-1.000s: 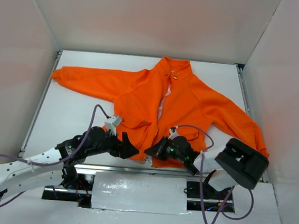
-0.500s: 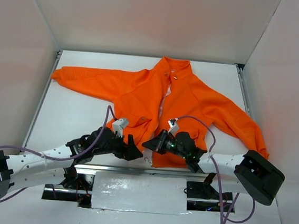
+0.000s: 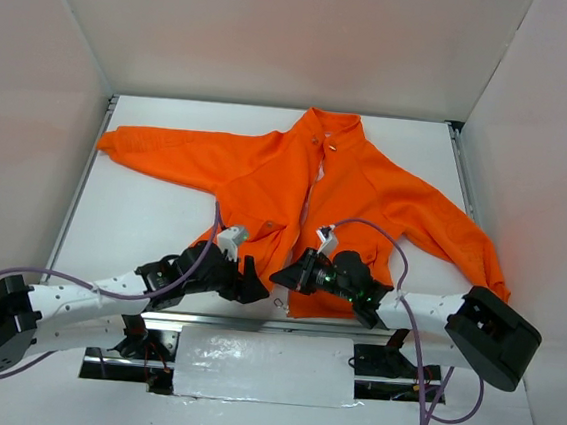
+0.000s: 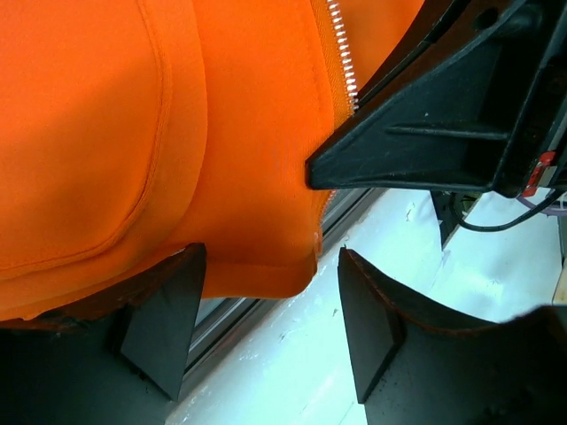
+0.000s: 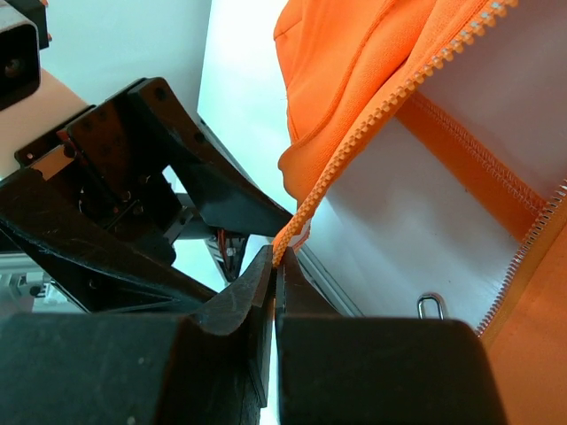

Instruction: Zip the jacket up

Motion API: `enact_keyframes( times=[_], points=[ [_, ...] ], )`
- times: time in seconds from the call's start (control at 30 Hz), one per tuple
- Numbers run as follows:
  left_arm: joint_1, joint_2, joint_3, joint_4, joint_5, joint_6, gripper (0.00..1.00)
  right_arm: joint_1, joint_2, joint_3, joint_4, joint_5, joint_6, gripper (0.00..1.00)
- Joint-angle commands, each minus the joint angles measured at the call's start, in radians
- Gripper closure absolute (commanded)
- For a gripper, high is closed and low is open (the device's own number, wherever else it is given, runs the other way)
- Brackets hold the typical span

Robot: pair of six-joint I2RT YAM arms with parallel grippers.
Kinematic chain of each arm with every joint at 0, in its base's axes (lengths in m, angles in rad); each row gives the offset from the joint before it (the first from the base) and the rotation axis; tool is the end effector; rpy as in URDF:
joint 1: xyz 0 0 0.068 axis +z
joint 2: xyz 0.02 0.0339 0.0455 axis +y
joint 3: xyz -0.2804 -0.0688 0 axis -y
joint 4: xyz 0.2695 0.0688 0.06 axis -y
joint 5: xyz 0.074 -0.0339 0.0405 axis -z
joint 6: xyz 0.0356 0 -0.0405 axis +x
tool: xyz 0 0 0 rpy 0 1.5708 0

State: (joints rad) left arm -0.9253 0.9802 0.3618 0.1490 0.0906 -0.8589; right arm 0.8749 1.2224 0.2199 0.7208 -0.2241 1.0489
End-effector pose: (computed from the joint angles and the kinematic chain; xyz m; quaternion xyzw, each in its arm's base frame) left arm 0.1273 -0.1744 0.1895 0.0519 0.8500 -0.4311 0.2981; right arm 0.1377 0.1772 0.1520 0.0021 0.7972 0.5409 0.2682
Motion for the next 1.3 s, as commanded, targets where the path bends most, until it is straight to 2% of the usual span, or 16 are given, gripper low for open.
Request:
enact_keyframes(
  times=[0.0, 0.37, 0.47, 0.7, 0.9, 0.97, 1.03, 1.1, 1.13, 1.17, 1.27],
  points=[
    [0.006, 0.014, 0.008, 0.092, 0.011, 0.029, 0.27, 0.009, -0.015, 0.001, 0.042, -0.029, -0.03, 1.0],
    [0.036, 0.043, 0.0, 0.139, 0.057, 0.04, 0.48, 0.009, 0.042, 0.006, 0.084, -0.058, -0.007, 1.0],
    [0.04, 0.061, -0.011, 0.172, 0.078, 0.038, 0.5, 0.009, 0.046, 0.013, 0.08, -0.066, -0.009, 1.0],
    [0.042, 0.091, -0.015, 0.176, 0.106, 0.046, 0.48, 0.007, 0.023, 0.027, 0.034, -0.05, -0.02, 1.0],
    [0.043, 0.08, -0.032, 0.179, 0.118, 0.05, 0.56, 0.007, 0.009, 0.033, 0.009, -0.047, -0.026, 1.0],
    [0.045, 0.087, -0.038, 0.192, 0.12, 0.049, 0.73, 0.007, 0.011, 0.035, 0.012, -0.05, -0.026, 1.0],
    [0.045, 0.104, -0.043, 0.216, 0.132, 0.047, 0.83, 0.007, 0.014, 0.035, 0.014, -0.055, -0.024, 1.0],
    [0.045, 0.12, -0.046, 0.245, 0.141, 0.043, 0.78, 0.007, 0.015, 0.039, 0.012, -0.06, -0.023, 1.0],
    [0.046, 0.127, -0.046, 0.253, 0.147, 0.04, 0.67, 0.007, 0.015, 0.039, 0.011, -0.061, -0.024, 1.0],
    [0.046, 0.139, -0.044, 0.259, 0.155, 0.04, 0.64, 0.006, 0.015, 0.041, 0.003, -0.06, -0.026, 1.0],
    [0.048, 0.155, -0.043, 0.277, 0.17, 0.04, 0.64, 0.007, 0.014, 0.042, -0.003, -0.057, -0.026, 1.0]
  ],
)
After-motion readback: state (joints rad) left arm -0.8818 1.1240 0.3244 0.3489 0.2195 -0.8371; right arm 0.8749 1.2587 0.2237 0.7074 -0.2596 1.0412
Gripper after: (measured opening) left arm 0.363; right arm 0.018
